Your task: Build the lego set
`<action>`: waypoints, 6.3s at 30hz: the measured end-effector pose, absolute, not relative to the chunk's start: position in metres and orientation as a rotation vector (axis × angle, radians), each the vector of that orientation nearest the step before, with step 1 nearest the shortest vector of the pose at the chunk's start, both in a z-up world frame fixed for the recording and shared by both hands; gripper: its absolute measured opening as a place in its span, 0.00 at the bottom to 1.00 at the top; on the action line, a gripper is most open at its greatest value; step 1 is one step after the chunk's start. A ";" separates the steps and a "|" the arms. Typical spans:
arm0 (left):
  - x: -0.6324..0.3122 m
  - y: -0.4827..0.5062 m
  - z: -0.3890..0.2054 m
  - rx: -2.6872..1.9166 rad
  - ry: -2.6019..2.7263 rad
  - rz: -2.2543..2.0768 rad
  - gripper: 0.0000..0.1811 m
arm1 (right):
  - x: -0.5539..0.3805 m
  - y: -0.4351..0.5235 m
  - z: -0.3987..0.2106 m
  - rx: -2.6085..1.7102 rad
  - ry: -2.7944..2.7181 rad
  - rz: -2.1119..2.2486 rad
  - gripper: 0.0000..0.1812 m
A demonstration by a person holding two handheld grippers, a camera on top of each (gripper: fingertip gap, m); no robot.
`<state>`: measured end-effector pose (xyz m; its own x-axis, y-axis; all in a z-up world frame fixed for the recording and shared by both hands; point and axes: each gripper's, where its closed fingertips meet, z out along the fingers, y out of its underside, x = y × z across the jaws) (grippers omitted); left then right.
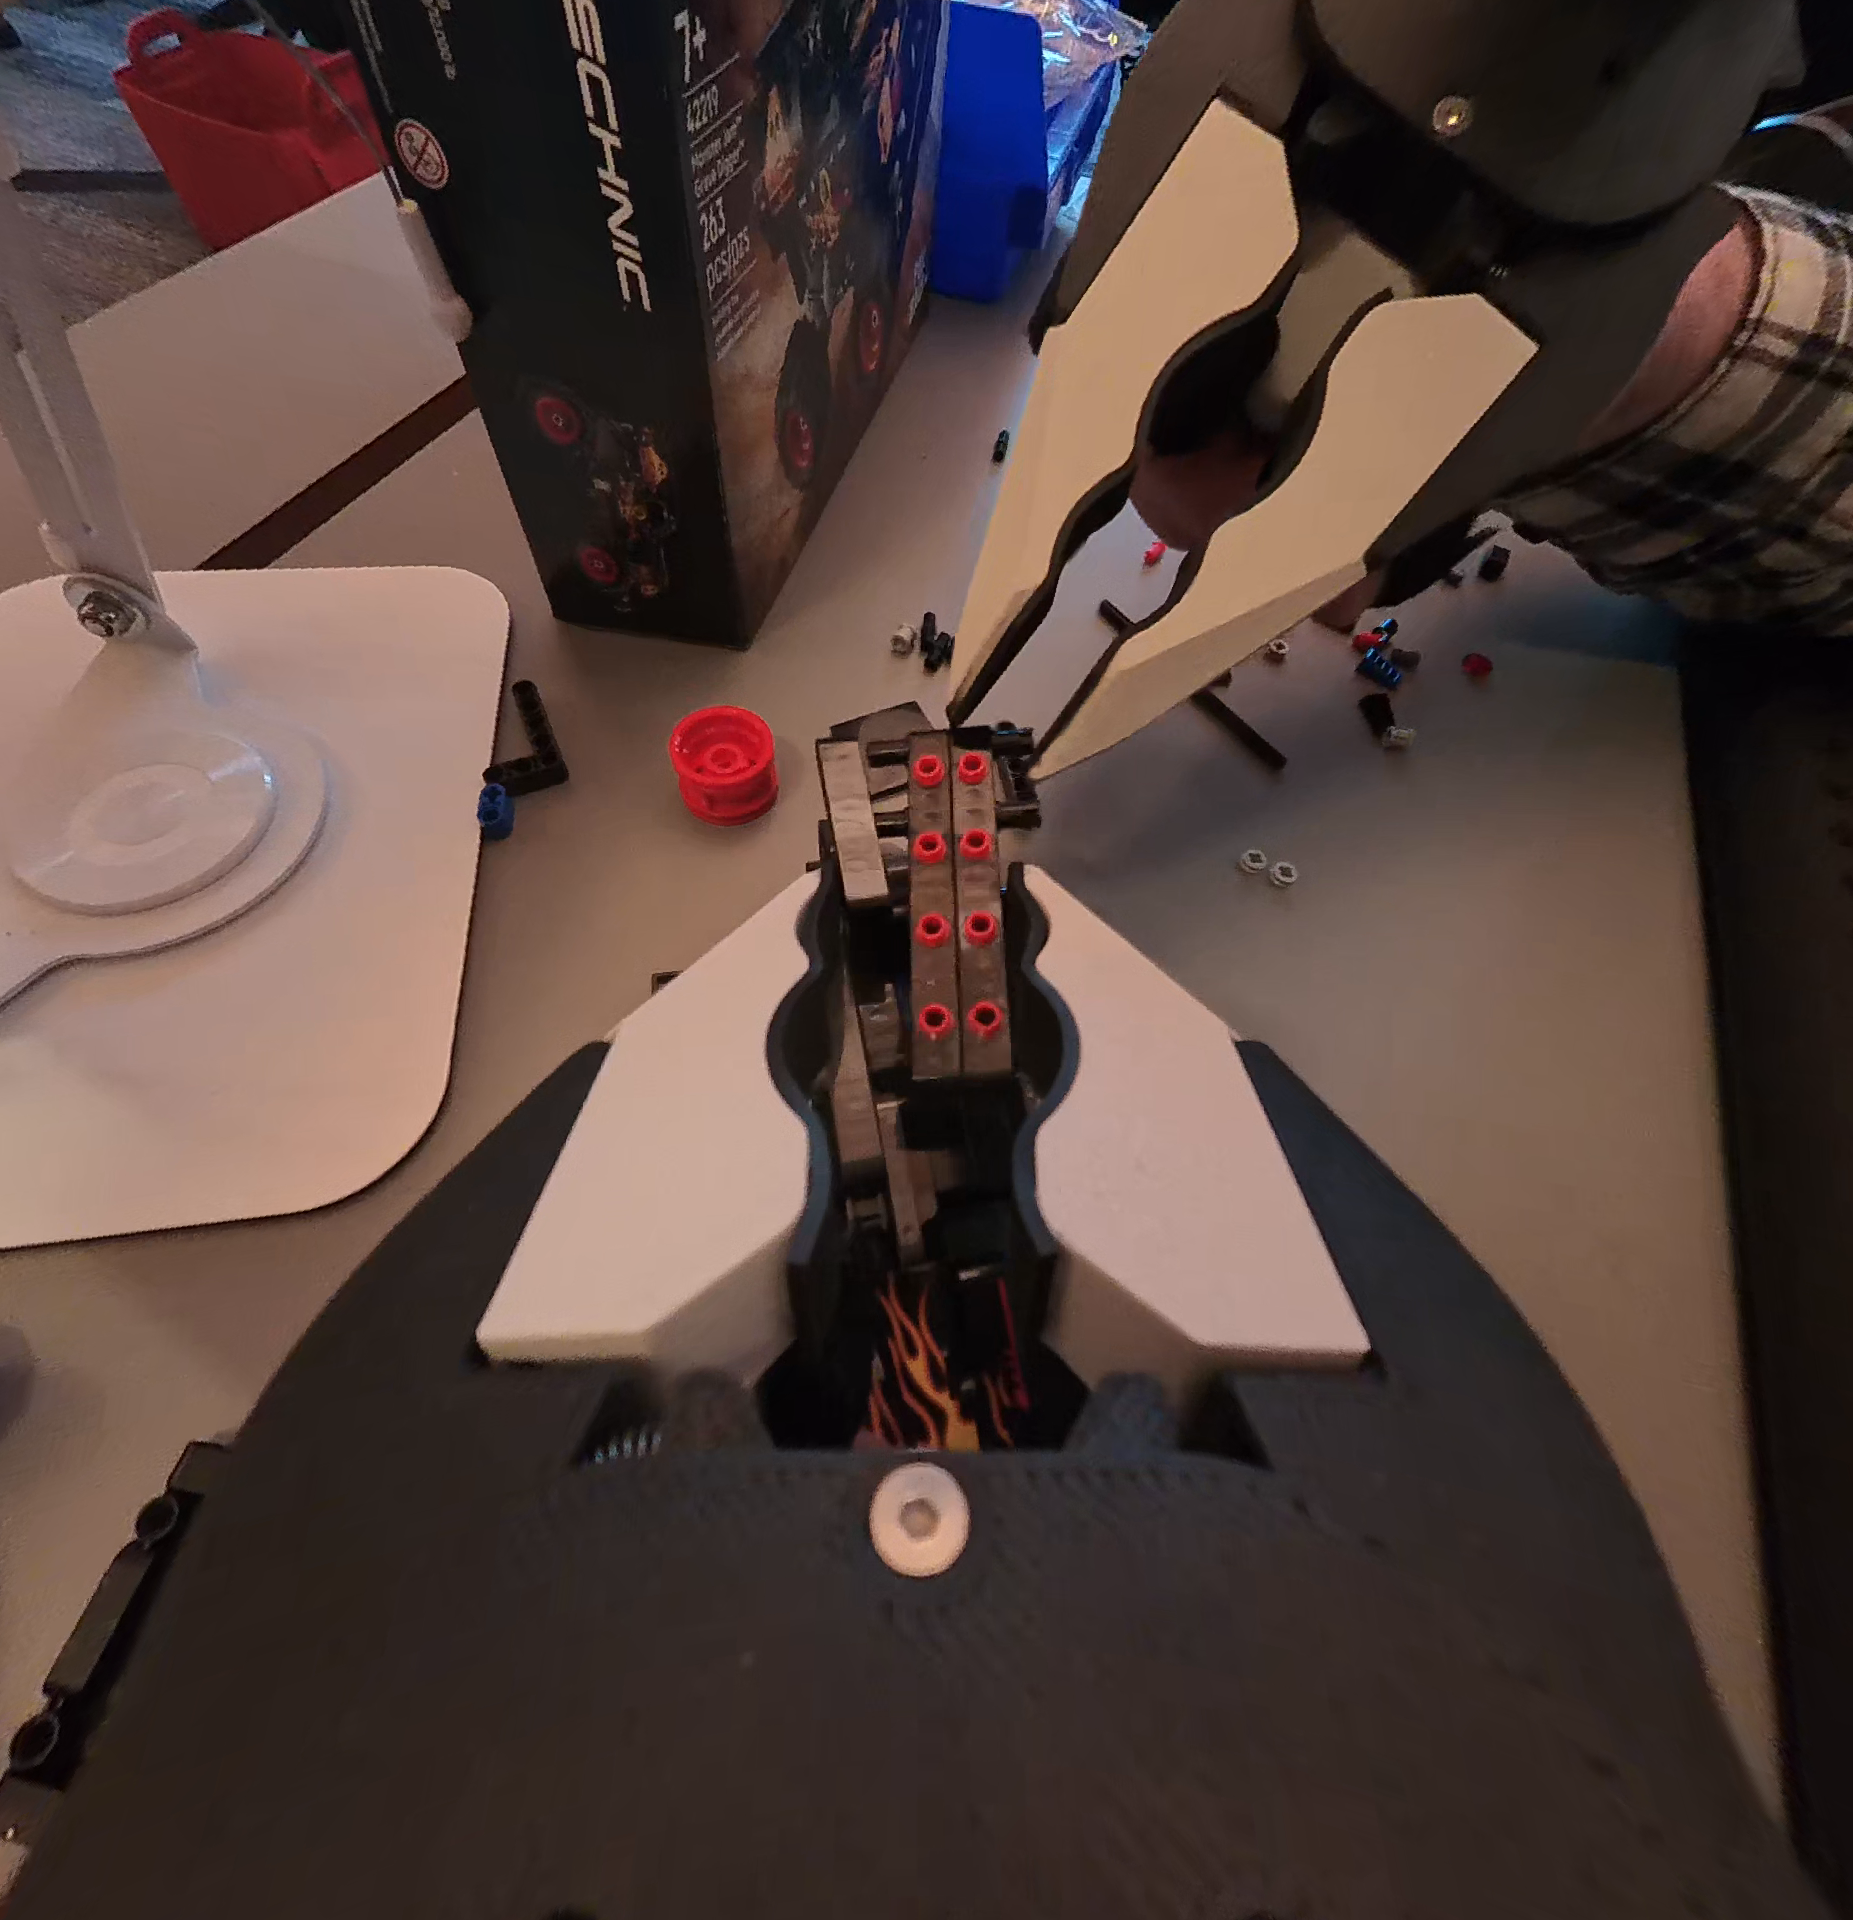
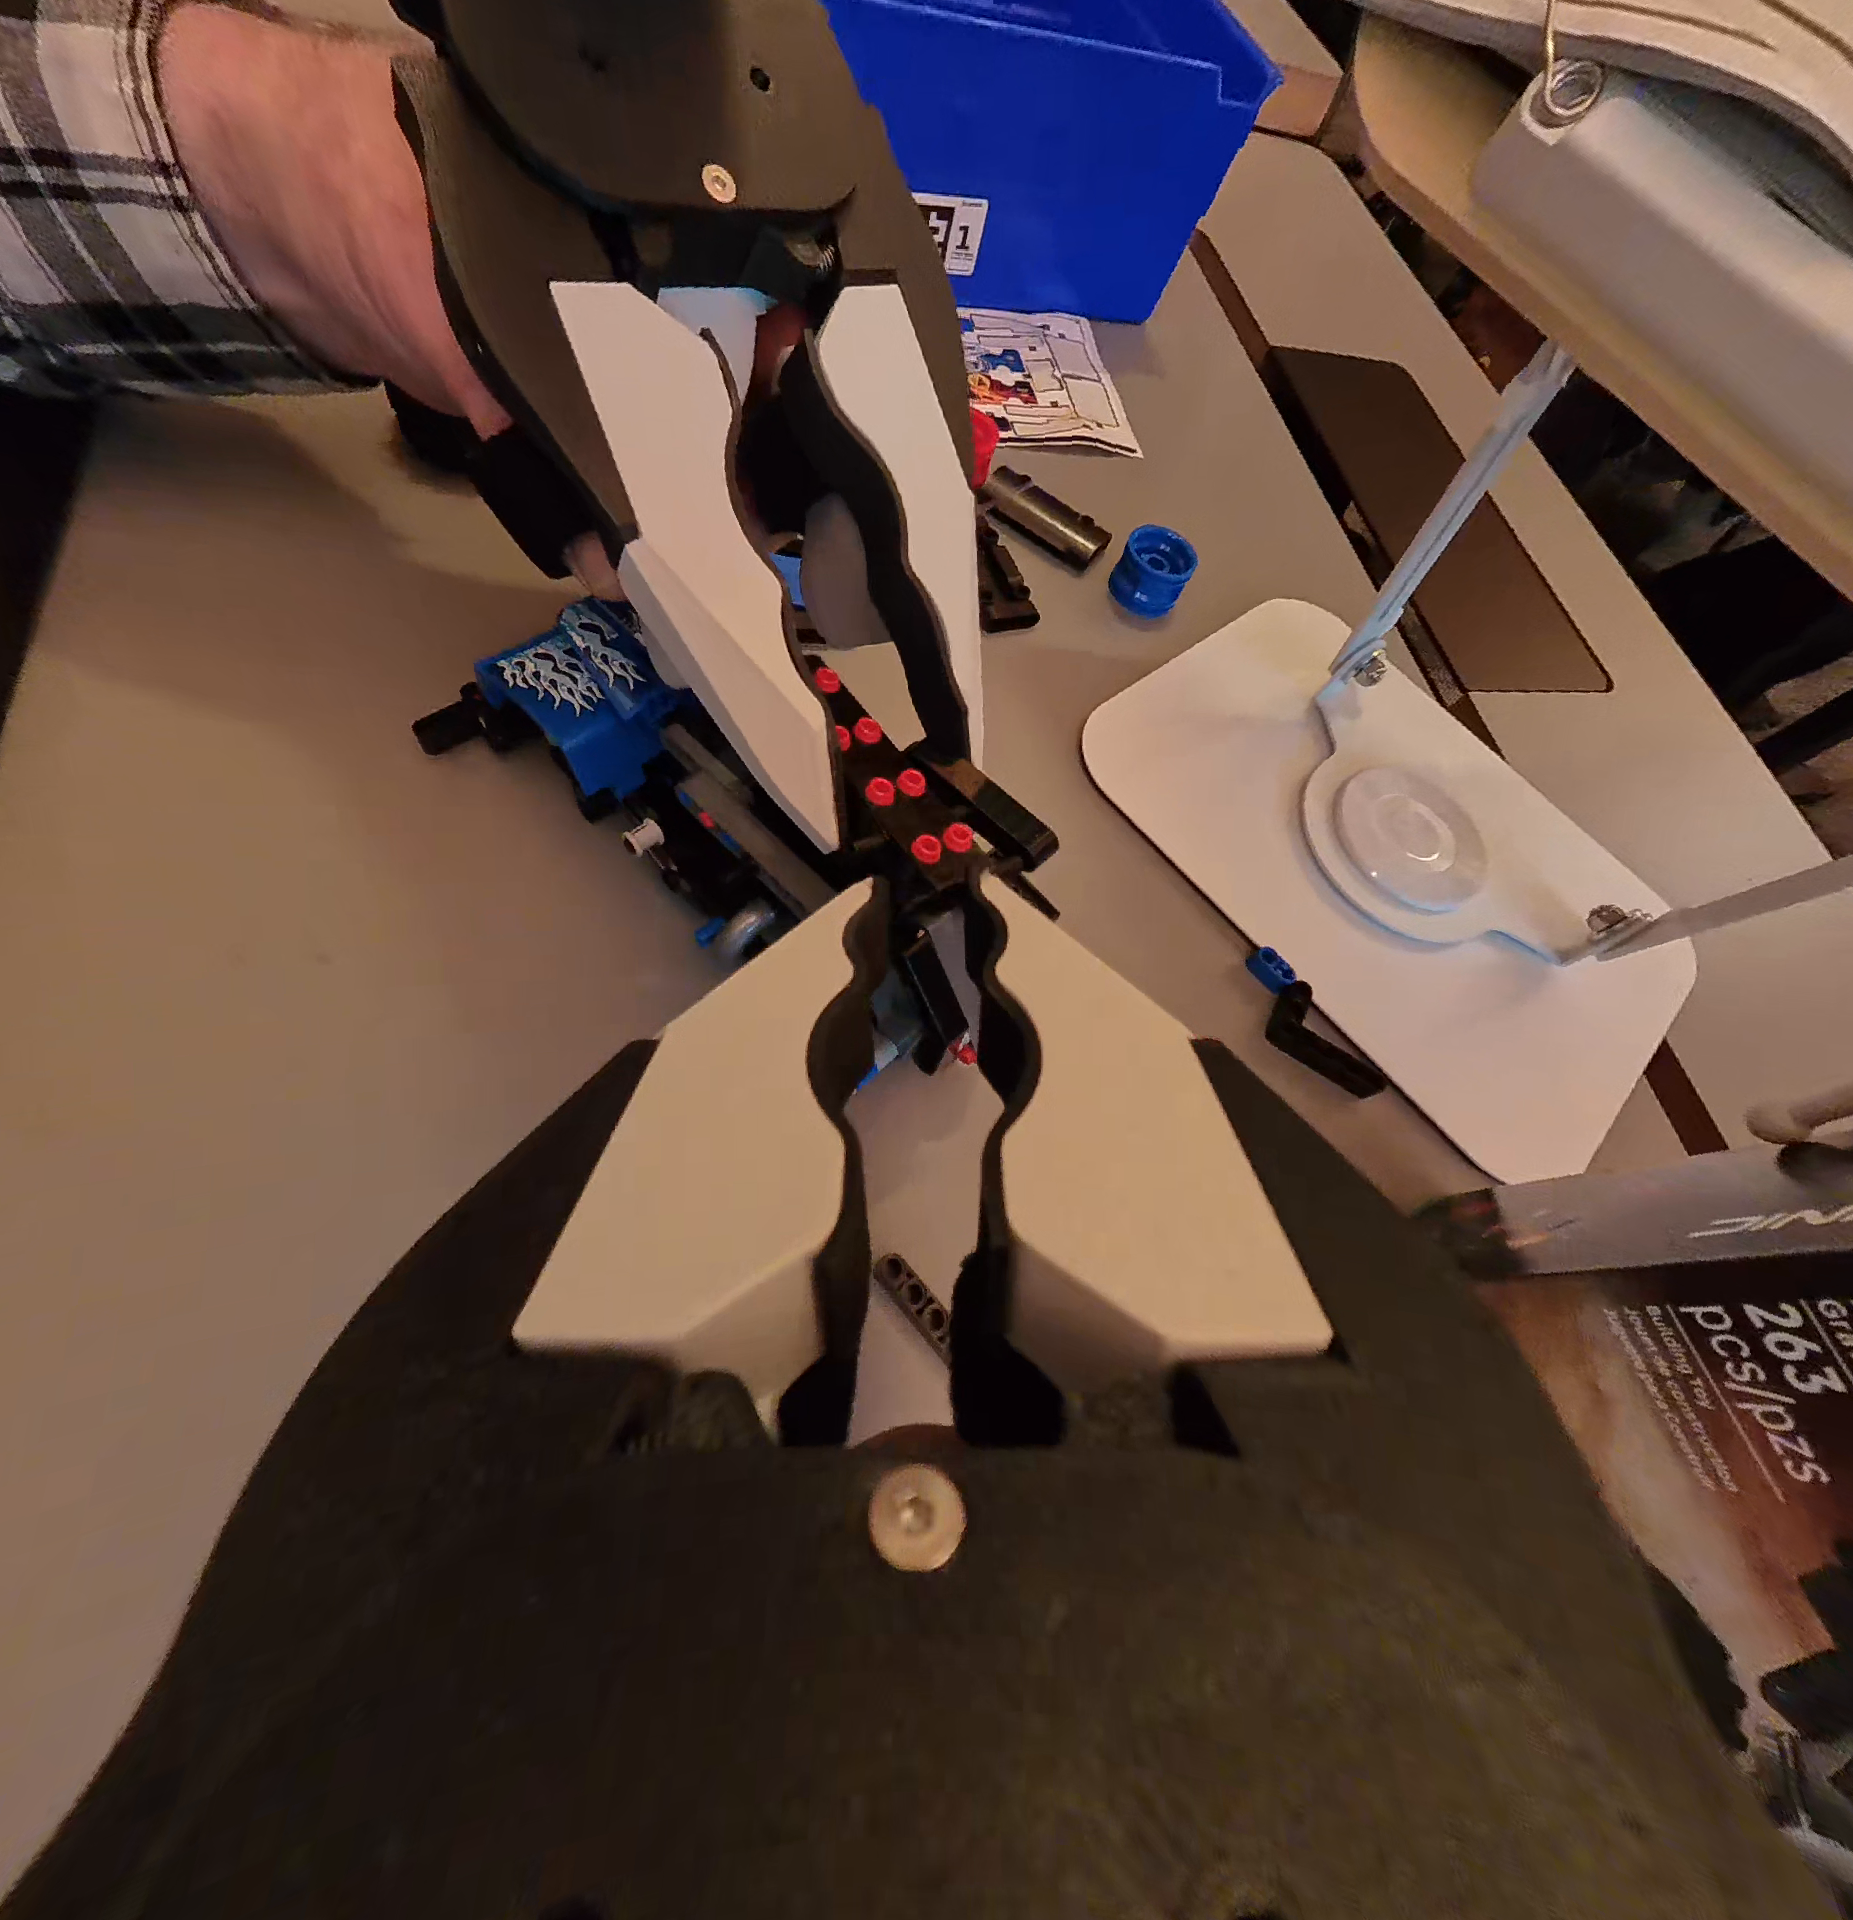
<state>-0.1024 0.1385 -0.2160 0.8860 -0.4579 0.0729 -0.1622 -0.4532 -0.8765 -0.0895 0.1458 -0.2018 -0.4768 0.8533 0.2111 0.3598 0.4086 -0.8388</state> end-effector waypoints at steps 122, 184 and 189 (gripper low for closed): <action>-0.109 0.151 -0.221 -2.120 0.613 -0.161 0.20 | -0.108 0.162 -0.217 -0.858 -2.028 0.483 0.04; -0.111 0.159 -0.222 -2.087 0.607 -0.105 0.15 | -0.115 0.170 -0.220 -0.603 -2.111 0.207 0.06; -0.114 0.153 -0.218 -2.094 0.627 -0.099 0.22 | -0.106 0.176 -0.219 -0.657 -2.145 0.240 0.14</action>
<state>-0.1143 0.1532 -0.2176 0.8673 -0.4695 -0.1654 -0.3958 -0.4490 -0.8011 -0.1061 0.1756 -0.2187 -0.4945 0.5343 0.6855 0.3699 0.8431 -0.3904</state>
